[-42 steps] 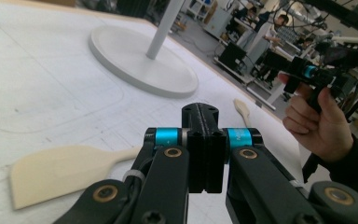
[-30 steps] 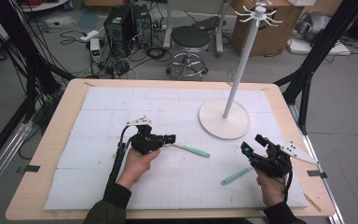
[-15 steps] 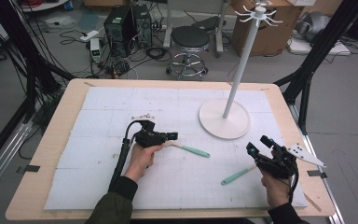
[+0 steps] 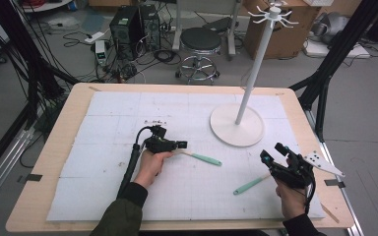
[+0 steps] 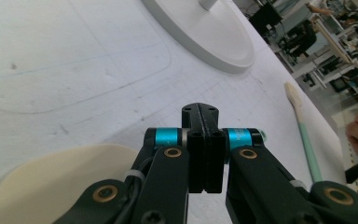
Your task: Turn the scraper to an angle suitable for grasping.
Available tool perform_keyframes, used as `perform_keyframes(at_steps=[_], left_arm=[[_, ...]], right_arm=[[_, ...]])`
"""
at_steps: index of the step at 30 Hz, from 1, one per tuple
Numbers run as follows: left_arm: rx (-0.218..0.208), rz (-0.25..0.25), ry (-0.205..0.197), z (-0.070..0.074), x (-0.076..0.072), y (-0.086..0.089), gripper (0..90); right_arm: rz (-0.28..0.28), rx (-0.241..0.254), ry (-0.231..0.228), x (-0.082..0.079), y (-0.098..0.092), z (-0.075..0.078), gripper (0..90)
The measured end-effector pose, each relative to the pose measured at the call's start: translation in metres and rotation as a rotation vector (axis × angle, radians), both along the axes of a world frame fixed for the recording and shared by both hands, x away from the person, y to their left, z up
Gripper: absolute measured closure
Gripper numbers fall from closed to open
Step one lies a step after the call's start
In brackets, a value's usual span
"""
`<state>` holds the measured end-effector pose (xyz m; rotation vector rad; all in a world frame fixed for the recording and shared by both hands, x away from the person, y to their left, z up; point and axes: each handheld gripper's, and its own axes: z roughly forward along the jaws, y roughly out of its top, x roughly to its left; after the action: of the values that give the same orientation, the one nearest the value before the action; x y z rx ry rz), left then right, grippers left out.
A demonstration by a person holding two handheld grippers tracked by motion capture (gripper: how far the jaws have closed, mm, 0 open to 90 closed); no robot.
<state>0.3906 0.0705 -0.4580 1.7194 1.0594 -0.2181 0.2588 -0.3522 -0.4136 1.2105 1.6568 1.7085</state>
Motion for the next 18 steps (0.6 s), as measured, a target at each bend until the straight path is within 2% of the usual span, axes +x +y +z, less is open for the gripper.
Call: perform_keyframes(at_steps=[3,5,6,8,9,11,14,18], left_arm=[[0.017,0.018,0.023,-0.001,0.002,-0.001,90.0],[0.082,-0.002,0.026,0.001,0.005,-0.009,90.0],[0.074,-0.015,0.029,0.003,0.007,-0.012,90.0],[0.04,0.005,0.019,0.005,0.011,-0.015,90.0],[0.042,0.001,0.029,0.003,0.012,-0.015,90.0],[0.08,-0.006,0.041,-0.001,0.012,-0.015,90.0],[0.07,0.008,0.034,0.001,0.012,-0.013,90.0],[0.11,0.006,0.049,0.0,0.012,-0.013,90.0]], right_arm=[[0.0,-0.001,-0.001,0.0,0.0,0.0,23.5],[0.0,0.001,0.002,0.0,0.001,0.0,23.6],[-0.001,-0.002,0.001,0.001,0.001,0.0,23.5],[-0.004,0.0,-0.001,0.0,0.001,0.0,23.6],[-0.004,0.004,-0.006,-0.001,0.0,0.0,23.6],[-0.009,0.009,-0.008,-0.002,-0.002,0.001,23.6],[-0.008,0.011,-0.002,-0.002,-0.003,0.0,23.6],[-0.007,0.012,-0.007,-0.003,-0.003,0.0,23.6]])
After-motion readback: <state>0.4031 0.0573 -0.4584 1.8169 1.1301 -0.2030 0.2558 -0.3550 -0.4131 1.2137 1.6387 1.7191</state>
